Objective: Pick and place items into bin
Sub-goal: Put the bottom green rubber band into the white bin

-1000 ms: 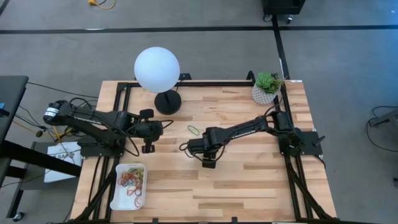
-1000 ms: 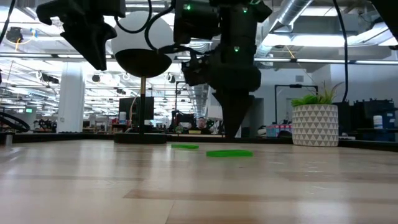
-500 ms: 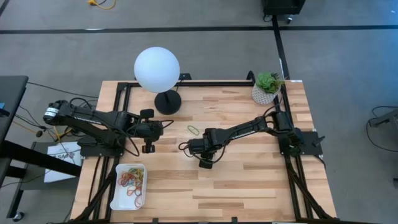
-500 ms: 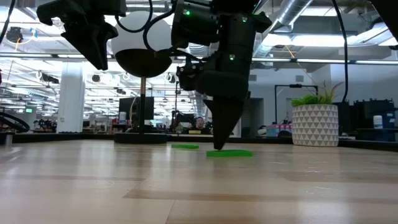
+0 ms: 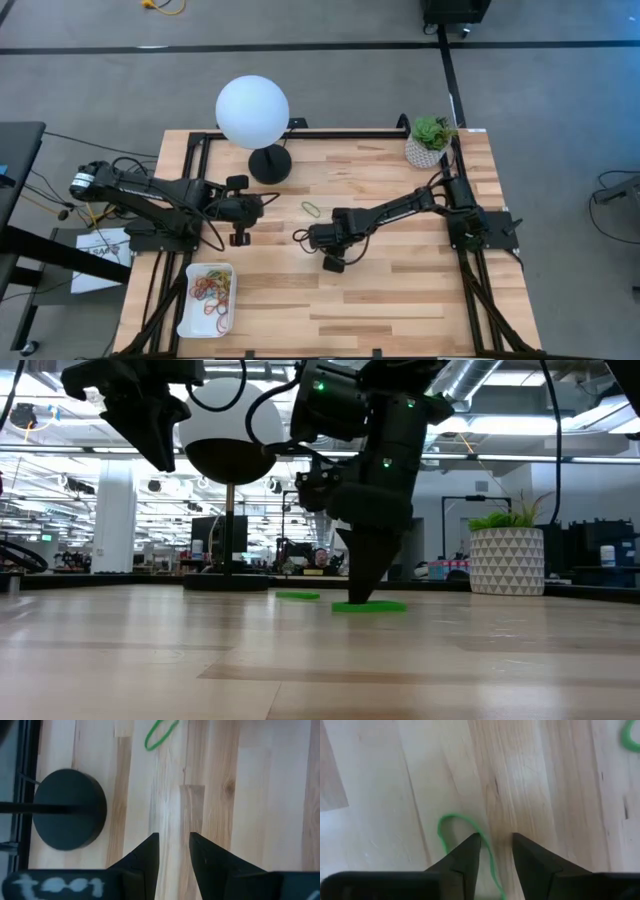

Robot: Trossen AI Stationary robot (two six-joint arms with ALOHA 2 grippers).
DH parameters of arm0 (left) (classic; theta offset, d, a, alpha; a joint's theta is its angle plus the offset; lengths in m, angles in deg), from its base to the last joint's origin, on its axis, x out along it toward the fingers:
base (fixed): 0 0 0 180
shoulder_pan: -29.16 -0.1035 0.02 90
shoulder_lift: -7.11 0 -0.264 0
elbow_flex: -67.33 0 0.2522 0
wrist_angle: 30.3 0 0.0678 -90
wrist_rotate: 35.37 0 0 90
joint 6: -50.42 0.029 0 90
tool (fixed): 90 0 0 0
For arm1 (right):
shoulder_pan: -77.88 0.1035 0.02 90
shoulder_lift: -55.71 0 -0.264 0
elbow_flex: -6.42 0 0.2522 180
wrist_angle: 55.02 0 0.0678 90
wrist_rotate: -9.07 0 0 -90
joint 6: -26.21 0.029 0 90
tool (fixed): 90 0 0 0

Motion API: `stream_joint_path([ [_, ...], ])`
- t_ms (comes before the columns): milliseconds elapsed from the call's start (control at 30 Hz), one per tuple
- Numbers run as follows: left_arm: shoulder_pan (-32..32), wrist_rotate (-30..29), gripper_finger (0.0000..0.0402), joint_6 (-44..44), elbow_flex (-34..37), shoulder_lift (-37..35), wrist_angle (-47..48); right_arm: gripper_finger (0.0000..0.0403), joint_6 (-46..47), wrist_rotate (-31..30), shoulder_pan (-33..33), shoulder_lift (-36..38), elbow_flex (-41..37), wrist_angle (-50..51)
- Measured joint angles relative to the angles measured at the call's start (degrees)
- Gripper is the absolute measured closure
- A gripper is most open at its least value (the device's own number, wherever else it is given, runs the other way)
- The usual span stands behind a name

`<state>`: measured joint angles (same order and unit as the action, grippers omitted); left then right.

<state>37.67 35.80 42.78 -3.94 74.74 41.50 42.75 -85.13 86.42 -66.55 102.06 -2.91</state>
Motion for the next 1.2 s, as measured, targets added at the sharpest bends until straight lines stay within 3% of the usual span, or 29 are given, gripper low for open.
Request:
stream_joint_path([
  [200, 0.00, 0.09, 0.0304, -0.83, 2.92, -0.04, -7.25, 0.0385, -0.57, -0.22, 0.17, 0.49, -0.19, -2.27],
  [400, 0.13, 1.90, 0.0304, -4.08, 8.48, -0.04, -17.38, 0.0399, -1.34, -4.29, 2.18, 3.85, -0.65, -5.66],
  [600, 2.47, 10.43, 0.0304, -6.51, 16.95, 0.00, -46.84, 0.0401, -1.54, -11.96, 5.01, 7.48, -0.36, -14.56],
  [667, 3.15, 10.99, 0.0304, -6.51, 20.20, 0.00, -57.68, 0.0400, -1.56, -13.18, 5.65, 7.46, -0.45, -18.74],
  [767, 3.56, 10.86, 0.0304, -6.51, 23.89, -0.02, -66.58, 0.0401, -1.56, -14.47, 6.61, 7.36, -0.30, -23.48],
  [1000, 4.07, 10.78, 0.0303, -13.72, 27.52, -0.02, -69.53, 0.0402, -1.63, -25.94, 8.40, 6.61, -0.32, -24.80],
  [1200, 5.28, 8.01, 0.0304, -14.64, 28.68, -0.01, -71.90, 0.0402, -2.00, -32.45, 8.43, 6.63, -0.32, -24.34],
])
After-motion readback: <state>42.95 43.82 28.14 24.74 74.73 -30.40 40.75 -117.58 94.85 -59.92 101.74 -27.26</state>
